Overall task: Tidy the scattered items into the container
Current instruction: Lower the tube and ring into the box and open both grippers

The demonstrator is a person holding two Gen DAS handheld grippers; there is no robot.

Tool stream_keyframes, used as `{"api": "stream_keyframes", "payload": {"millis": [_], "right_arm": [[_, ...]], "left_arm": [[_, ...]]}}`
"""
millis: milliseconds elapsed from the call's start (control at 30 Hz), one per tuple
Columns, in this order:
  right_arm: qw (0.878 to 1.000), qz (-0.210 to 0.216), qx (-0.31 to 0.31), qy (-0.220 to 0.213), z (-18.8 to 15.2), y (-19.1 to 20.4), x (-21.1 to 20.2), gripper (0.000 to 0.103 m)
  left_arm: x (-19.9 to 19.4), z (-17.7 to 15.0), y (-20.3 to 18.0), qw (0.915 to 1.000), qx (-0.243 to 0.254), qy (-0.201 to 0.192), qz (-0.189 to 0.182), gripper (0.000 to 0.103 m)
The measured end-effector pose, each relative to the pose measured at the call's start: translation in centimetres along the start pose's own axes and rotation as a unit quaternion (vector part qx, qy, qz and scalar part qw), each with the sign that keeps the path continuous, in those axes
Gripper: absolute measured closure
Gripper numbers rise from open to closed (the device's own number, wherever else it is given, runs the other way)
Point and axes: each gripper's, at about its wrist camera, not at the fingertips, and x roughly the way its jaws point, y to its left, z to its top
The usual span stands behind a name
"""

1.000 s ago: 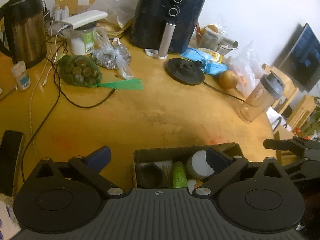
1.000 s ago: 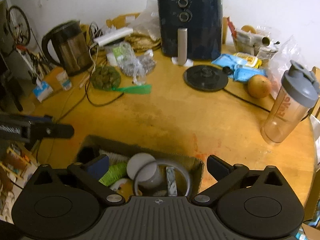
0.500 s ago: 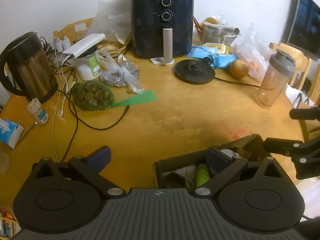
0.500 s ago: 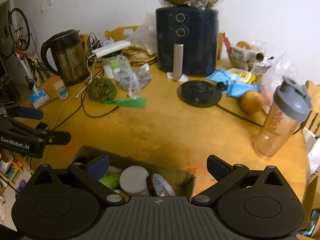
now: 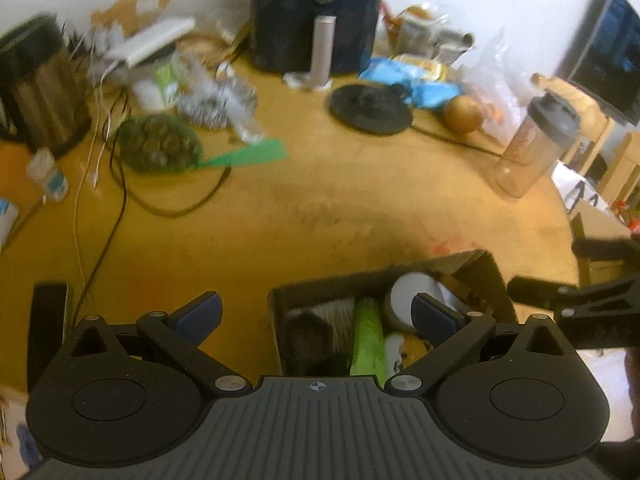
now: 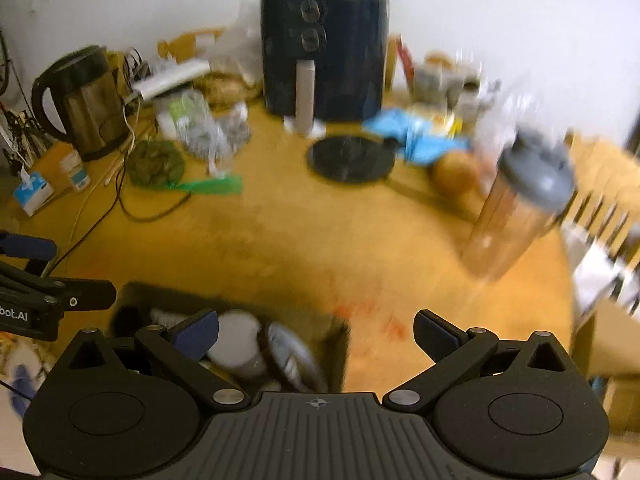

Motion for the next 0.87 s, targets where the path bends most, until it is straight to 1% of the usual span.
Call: {"api": "stream_keyframes", "payload": {"millis": [100, 167, 300, 400, 467, 567, 733, 867], "right_arm": [[0.998, 0.010, 0.008, 0.056, -0.4, 0.0, 1.4, 0.000], [0.995, 0.016, 0.006, 0.097, -1.0, 0.0, 2.4, 0.000], [0.984, 0.010, 0.017, 0.178, -2.1, 0.1, 4.4, 0.000], [0.975, 0.008, 0.028, 0.218, -2.9, -0.1, 5.3, 0.000], [0.972, 0.005, 0.033, 0.233, -3.1, -0.2, 5.7, 0.000], [0.969, 0.003, 0.028, 0.246, -3.4, -0.1, 6.0, 0.000], [0.967, 0.003, 0.016, 0.254, -3.3, 0.4, 6.1, 0.000], [0.967, 0.002, 0.012, 0.255, -3.1, 0.4, 6.1, 0.000]], "left_arm": [[0.7, -0.2, 0.4, 0.9991, -0.014, 0.039, 0.008, 0.000], [1.2, -0.5, 0.6, 0.9978, -0.018, 0.062, 0.015, 0.000], [2.2, -1.2, 0.7, 0.9942, -0.018, 0.103, 0.023, 0.000], [2.8, -1.8, 0.6, 0.9911, -0.016, 0.130, 0.021, 0.000], [3.1, -2.2, 0.5, 0.9889, -0.017, 0.146, 0.019, 0.000], [3.4, -2.7, 0.5, 0.9869, -0.015, 0.160, 0.016, 0.000], [3.5, -2.8, 0.3, 0.9855, -0.007, 0.169, 0.016, 0.000], [3.6, -2.9, 0.0, 0.9857, 0.001, 0.168, 0.004, 0.000]]}}
